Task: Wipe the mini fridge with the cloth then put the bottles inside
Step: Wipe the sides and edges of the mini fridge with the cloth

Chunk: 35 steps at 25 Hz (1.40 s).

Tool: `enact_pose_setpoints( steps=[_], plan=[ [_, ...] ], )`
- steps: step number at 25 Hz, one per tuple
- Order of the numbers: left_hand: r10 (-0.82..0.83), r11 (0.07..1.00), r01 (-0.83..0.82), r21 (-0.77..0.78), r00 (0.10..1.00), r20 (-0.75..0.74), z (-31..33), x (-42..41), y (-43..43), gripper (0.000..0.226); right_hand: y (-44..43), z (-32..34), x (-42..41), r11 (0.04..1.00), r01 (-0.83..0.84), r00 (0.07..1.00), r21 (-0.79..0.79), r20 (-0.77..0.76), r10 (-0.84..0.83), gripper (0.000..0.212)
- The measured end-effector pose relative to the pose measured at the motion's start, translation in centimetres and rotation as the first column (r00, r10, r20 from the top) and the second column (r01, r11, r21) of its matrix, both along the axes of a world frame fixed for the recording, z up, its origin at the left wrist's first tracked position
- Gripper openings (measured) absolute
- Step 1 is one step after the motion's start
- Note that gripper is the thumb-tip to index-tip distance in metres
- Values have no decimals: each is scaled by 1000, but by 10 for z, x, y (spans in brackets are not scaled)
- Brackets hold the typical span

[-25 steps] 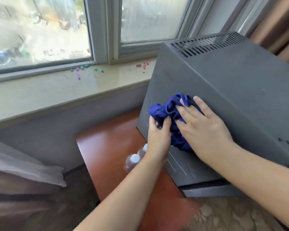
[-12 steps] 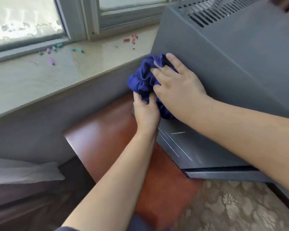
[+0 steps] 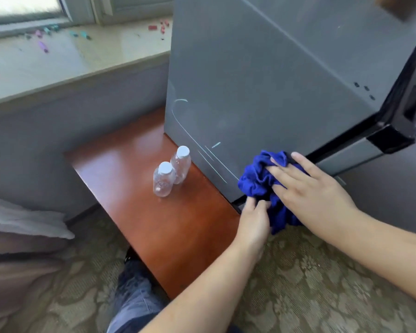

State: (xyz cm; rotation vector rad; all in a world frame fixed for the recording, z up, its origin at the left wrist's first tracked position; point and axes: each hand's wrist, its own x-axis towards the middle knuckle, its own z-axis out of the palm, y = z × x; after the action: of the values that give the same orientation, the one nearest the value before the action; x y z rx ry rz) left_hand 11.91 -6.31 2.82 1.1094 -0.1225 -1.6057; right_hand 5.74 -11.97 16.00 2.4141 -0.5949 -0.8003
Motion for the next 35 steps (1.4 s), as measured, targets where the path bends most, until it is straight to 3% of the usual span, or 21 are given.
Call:
enact_pose_setpoints(
  steps=[3,5,7,10,14,18,21,23,25,27,29,30,32,34,35],
  plan=[
    [40,999,-38,15,964,-262,4,-3,7,32,-2,-2,3,998,-57,998,-28,3,57,53],
    [114,993,-110,29,939,-325,4,13,2,35,-10,-10,20,997,-73,997,-20,-28,72,48],
    [156,988,-152,40,934,-321,6,37,-10,36,-21,-17,48,997,-71,995,-9,-74,70,44],
    [171,985,-169,19,975,-141,17,94,-36,30,-44,-15,101,989,-138,987,-45,-88,134,43],
    [83,996,-82,-17,996,25,47,201,-77,16,-88,3,180,957,-232,964,-172,93,250,48],
    [-64,998,58,-38,985,-163,66,279,-93,15,-110,17,232,973,-205,964,-106,150,220,46],
    [-130,991,111,-80,947,-293,57,295,-88,24,-103,10,242,988,-147,986,-42,67,149,92],
    [-150,985,109,-134,926,-346,49,294,-85,27,-96,-1,244,988,-131,991,-83,-10,131,107],
    [-165,979,111,-170,923,-348,40,295,-83,27,-93,-6,243,984,-135,991,-119,7,137,83],
    [-165,982,137,-129,958,-234,31,299,-77,27,-93,-4,240,986,-128,985,-108,99,139,51],
    [-220,974,228,-18,957,187,17,305,-65,29,-92,-4,232,987,-132,985,-95,98,141,51],
    [-288,954,296,54,848,445,10,306,-58,31,-90,-5,228,986,-142,985,-87,89,150,54],
    [-388,884,439,159,501,774,1,301,-47,38,-85,-7,220,983,-161,984,-86,66,167,52],
    [-373,809,543,225,179,910,-4,287,-45,46,-81,-7,212,983,-160,985,-95,46,165,45],
    [-346,788,564,248,71,936,-6,278,-46,48,-79,-6,207,984,-148,987,-98,42,153,45]
  ],
)
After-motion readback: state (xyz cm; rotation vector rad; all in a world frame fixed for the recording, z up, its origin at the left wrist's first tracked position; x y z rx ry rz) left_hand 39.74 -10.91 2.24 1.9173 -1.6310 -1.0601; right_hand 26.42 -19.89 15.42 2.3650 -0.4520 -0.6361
